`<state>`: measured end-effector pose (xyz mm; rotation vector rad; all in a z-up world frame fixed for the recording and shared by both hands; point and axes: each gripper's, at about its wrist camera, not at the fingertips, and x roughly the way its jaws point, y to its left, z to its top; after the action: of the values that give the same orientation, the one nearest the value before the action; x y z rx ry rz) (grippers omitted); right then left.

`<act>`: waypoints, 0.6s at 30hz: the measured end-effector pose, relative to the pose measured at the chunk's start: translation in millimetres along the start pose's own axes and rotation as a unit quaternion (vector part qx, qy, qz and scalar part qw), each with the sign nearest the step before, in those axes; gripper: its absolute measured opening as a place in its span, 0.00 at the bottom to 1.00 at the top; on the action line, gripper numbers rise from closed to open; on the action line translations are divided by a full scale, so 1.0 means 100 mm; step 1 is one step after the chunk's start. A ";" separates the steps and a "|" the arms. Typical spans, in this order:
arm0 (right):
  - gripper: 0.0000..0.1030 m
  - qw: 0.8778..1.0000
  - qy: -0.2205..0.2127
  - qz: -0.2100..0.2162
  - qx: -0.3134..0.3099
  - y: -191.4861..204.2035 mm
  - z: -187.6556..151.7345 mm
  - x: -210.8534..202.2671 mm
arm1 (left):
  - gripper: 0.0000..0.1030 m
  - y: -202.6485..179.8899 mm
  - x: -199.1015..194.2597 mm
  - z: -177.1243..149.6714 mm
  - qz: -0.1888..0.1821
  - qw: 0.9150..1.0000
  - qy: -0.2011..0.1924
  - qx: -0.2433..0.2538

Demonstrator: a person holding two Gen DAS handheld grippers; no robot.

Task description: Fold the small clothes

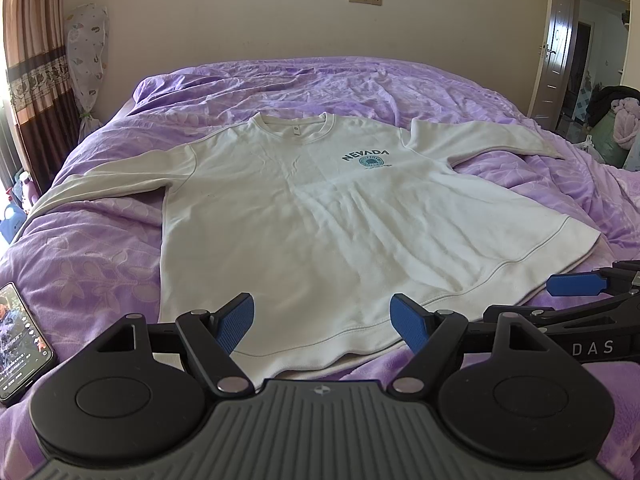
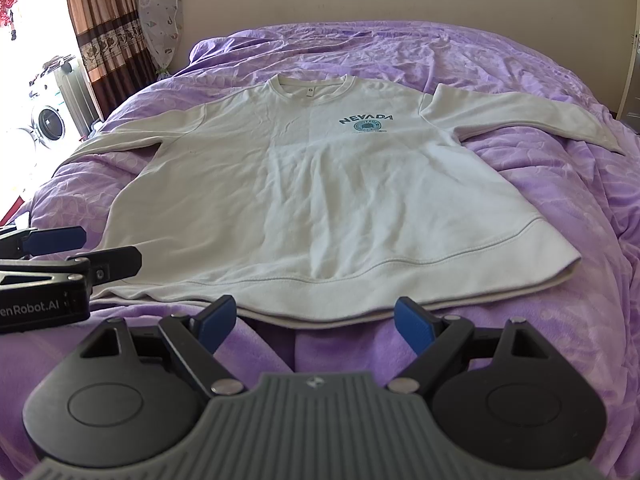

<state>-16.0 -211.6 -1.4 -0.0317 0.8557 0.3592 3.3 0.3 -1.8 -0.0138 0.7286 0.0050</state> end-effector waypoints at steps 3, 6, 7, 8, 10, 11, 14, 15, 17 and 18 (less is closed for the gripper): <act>0.80 1.000 0.000 0.000 0.000 0.00 0.00 0.00 | 0.88 0.00 0.00 0.00 0.000 1.000 0.000 0.000; 0.80 1.000 0.001 0.000 0.000 0.00 0.00 0.00 | 0.88 0.00 0.00 0.00 0.000 1.000 0.000 0.000; 0.80 1.000 0.001 0.001 0.001 0.00 0.00 0.00 | 0.88 0.00 0.00 0.00 0.000 1.000 0.000 0.000; 0.80 1.000 0.001 0.001 0.001 0.00 0.00 0.00 | 0.88 0.00 0.00 0.00 0.000 1.000 0.000 0.000; 0.80 1.000 0.001 0.001 0.001 0.00 0.00 0.00 | 0.88 0.00 0.00 0.00 0.000 1.000 0.000 0.000; 0.80 1.000 0.001 0.001 0.001 0.00 0.00 0.00 | 0.88 0.00 0.00 0.00 0.000 1.000 0.000 0.000; 0.80 1.000 0.002 0.001 0.001 0.00 0.00 0.01 | 0.88 0.00 0.00 0.00 0.000 1.000 0.001 0.000; 0.80 1.000 0.002 0.001 0.001 0.00 0.00 0.01 | 0.88 0.00 0.00 0.00 0.000 1.000 0.001 0.000; 0.80 1.000 0.002 0.001 0.001 -0.01 0.01 0.01 | 0.88 0.00 0.00 0.00 0.000 1.000 0.001 0.000; 0.80 1.000 0.002 0.001 0.001 -0.01 0.02 0.00 | 0.88 0.00 0.00 0.00 0.000 1.000 0.001 0.000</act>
<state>-13.8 -212.4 -0.5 -0.0290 0.8608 0.3602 3.6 0.2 -2.0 -0.0134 0.7301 0.0050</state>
